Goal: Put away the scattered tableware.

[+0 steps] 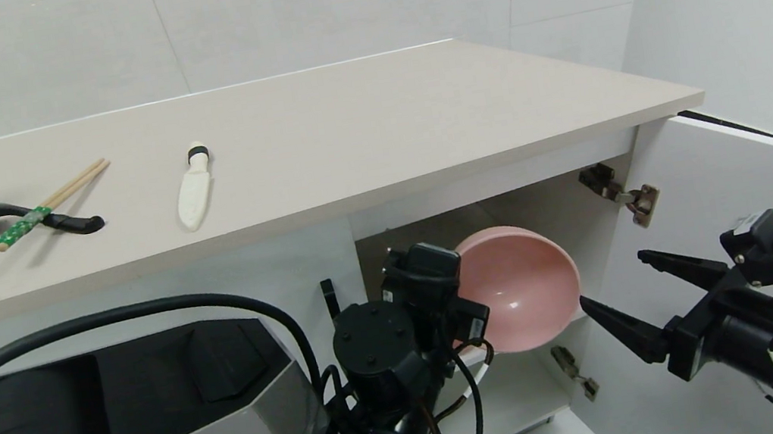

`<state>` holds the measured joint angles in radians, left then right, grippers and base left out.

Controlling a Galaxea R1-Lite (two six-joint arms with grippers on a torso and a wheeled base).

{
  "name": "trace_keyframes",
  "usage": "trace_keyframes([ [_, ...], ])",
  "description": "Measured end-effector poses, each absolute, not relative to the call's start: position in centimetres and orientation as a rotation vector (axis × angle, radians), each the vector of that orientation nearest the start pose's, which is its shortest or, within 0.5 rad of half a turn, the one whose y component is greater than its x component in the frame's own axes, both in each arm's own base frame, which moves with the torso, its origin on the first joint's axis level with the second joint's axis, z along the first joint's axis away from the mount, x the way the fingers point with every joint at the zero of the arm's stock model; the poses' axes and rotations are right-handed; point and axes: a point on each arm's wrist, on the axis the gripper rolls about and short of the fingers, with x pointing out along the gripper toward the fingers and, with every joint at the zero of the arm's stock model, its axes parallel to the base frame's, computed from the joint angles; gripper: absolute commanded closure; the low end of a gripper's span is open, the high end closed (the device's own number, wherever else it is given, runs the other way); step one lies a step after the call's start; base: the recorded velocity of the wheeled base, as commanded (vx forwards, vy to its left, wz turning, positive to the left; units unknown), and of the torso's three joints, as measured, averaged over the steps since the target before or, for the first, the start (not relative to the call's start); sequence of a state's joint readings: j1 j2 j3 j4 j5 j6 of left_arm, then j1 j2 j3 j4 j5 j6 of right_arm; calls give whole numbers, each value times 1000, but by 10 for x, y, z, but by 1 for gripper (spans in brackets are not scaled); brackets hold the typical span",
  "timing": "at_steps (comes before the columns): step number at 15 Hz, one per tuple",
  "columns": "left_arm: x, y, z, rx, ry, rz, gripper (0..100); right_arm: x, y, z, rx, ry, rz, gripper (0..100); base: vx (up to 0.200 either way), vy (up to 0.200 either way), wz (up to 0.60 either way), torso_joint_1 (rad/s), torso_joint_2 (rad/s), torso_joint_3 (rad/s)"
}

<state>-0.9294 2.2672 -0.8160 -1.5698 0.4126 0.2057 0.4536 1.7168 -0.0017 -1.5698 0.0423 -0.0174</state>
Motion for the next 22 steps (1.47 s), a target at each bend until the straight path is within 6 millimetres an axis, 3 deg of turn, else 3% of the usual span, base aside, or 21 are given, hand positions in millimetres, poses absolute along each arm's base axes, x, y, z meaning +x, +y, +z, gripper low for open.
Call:
trace_keyframes([
  [4,236,-309,78,123,-148,-518,100,173,89,100,-44,133,515,0,0,0,0,0,0,0],
  [11,239,-306,78,123,-148,-507,100,162,86,117,166,91,510,0,0,0,0,0,0,0],
  [20,239,-307,79,125,-153,-508,100,157,85,124,175,57,516,0,0,0,0,0,0,0],
  [22,239,-307,79,124,-154,-509,100,158,86,120,87,63,522,0,0,0,0,0,0,0],
])
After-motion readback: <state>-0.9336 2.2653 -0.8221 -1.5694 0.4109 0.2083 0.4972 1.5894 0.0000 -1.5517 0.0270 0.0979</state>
